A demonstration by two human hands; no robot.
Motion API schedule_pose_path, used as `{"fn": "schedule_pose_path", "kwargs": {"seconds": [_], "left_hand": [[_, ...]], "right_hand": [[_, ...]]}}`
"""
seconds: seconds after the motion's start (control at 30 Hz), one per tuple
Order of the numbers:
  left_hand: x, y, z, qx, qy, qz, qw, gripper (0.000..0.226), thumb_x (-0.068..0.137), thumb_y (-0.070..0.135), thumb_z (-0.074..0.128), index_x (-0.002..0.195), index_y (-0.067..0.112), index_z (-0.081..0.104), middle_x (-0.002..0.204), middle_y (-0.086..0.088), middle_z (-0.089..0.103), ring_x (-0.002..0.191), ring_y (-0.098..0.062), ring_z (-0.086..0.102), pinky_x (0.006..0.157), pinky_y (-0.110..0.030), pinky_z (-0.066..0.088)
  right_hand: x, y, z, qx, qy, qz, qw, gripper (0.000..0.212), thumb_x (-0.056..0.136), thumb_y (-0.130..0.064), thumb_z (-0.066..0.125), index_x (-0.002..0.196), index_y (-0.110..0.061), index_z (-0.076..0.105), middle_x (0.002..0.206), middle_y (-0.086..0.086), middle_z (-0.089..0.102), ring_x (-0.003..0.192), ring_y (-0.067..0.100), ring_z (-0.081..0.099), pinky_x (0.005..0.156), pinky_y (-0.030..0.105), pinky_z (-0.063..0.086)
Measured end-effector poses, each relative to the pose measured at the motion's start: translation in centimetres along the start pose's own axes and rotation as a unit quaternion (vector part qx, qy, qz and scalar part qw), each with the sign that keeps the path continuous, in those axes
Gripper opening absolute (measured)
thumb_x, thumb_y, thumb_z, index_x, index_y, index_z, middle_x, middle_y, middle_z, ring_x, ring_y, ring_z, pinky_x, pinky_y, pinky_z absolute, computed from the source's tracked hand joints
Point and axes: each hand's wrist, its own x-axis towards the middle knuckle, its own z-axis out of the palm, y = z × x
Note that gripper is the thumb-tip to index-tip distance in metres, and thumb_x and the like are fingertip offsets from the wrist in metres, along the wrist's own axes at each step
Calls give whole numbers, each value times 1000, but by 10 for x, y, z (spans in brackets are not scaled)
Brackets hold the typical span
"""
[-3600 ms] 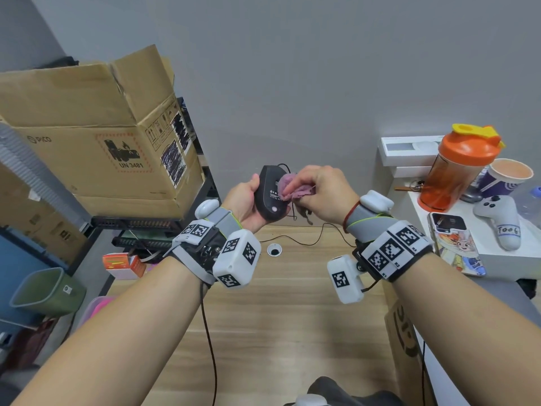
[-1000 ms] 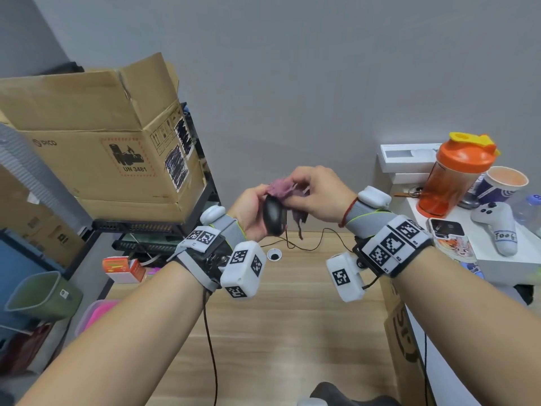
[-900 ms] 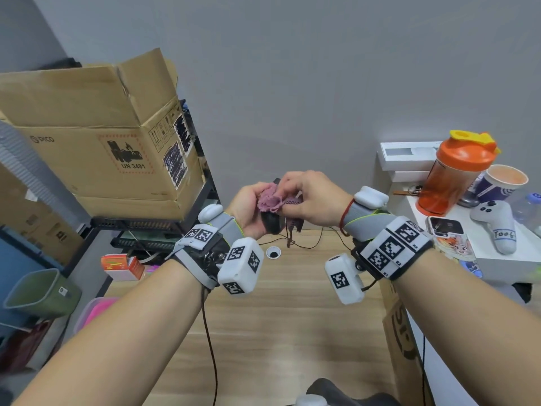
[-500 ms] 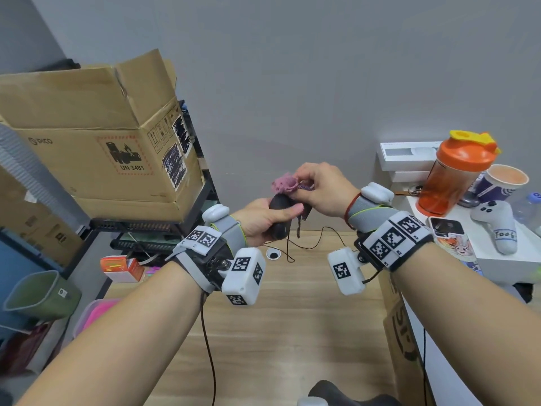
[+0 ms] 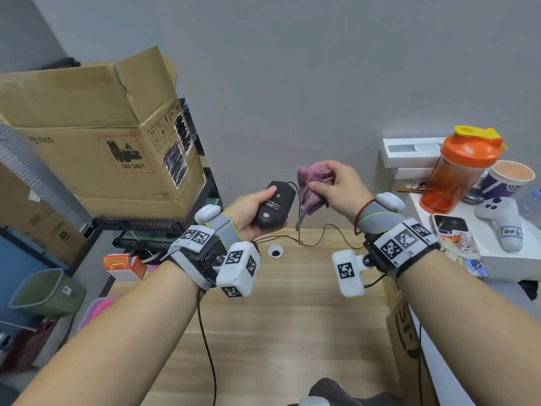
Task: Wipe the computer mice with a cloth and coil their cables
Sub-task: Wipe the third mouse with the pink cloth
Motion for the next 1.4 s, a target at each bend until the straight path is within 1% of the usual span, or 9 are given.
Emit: {"fn": "schedule_pose_path", "kwargs": {"seconds": [0.13, 0.3, 0.43, 0.63, 0.73, 0.87, 1.07, 1.2, 1.4], "left_hand": [[2, -1, 1, -66, 38, 4, 997, 38, 98, 22, 59, 129, 1, 51, 112, -21, 60, 98, -37, 62, 69, -47, 61], [1, -2, 8, -18, 7, 19, 1000, 36, 104, 29, 45, 129, 5, 54, 121, -20, 62, 87, -27, 63, 74, -40, 56], [1, -5, 5, 36, -3, 49, 998, 13, 104, 26, 46, 103, 16, 54, 97, -11, 63, 78, -25, 62, 66, -38, 58], [-2, -3, 4, -34, 3, 9, 999, 29, 102, 29, 51, 105, 1, 59, 74, -15, 71, 65, -31, 67, 54, -33, 59], [-1, -1, 5, -50, 7, 17, 999, 31, 103, 29, 48, 113, 1, 57, 89, -18, 67, 71, -31, 65, 54, -31, 59], [-2, 2, 7, -35, -17, 24, 999, 29, 105, 29, 43, 110, 8, 63, 99, -15, 66, 74, -24, 64, 57, -28, 58], [-3, 0, 7, -35, -3, 4, 999, 37, 101, 28, 52, 125, 1, 54, 108, -22, 60, 73, -32, 64, 53, -32, 58], [1, 0, 4, -59, 0, 3, 998, 28, 101, 28, 52, 108, 2, 58, 85, -17, 66, 67, -30, 65, 54, -31, 59], [3, 1, 10, -11, -28, 21, 999, 15, 99, 20, 51, 110, 12, 58, 98, -14, 66, 81, -27, 64, 71, -38, 55]], "right_hand": [[-13, -13, 4, 57, -20, -53, 997, 23, 82, -9, 72, 96, -24, 64, 89, 2, 72, 83, 22, 70, 86, 48, 56], [-36, -25, 16, 14, -142, -115, 983, 13, 78, -22, 78, 80, -28, 66, 76, 9, 70, 57, 27, 70, 59, 37, 59], [-24, -22, 14, -48, -12, -104, 993, 21, 77, -19, 80, 74, -33, 64, 73, -16, 65, 58, 5, 64, 63, 22, 52], [-13, -19, 7, 44, 49, -58, 996, 14, 80, -13, 76, 92, -18, 69, 79, -5, 69, 68, 10, 61, 75, 29, 53], [-20, -25, 6, 73, -9, -93, 993, 14, 79, -13, 78, 91, -17, 71, 87, 5, 73, 78, 19, 69, 79, 37, 57], [-28, -28, 16, -10, -97, -135, 986, 23, 74, -22, 83, 75, -36, 66, 78, -12, 62, 67, 1, 58, 69, 17, 47], [-4, -15, -4, 20, 47, -44, 998, 14, 81, -13, 76, 83, -22, 65, 83, -7, 72, 79, -2, 66, 81, 25, 52], [-5, -19, -11, 168, 25, -37, 985, 24, 86, 2, 66, 104, -13, 63, 108, 15, 70, 99, 28, 68, 96, 49, 53], [-17, -27, -4, 114, -98, -85, 985, 25, 81, 0, 74, 97, -18, 68, 113, -4, 66, 101, 12, 68, 71, 14, 52]]}}
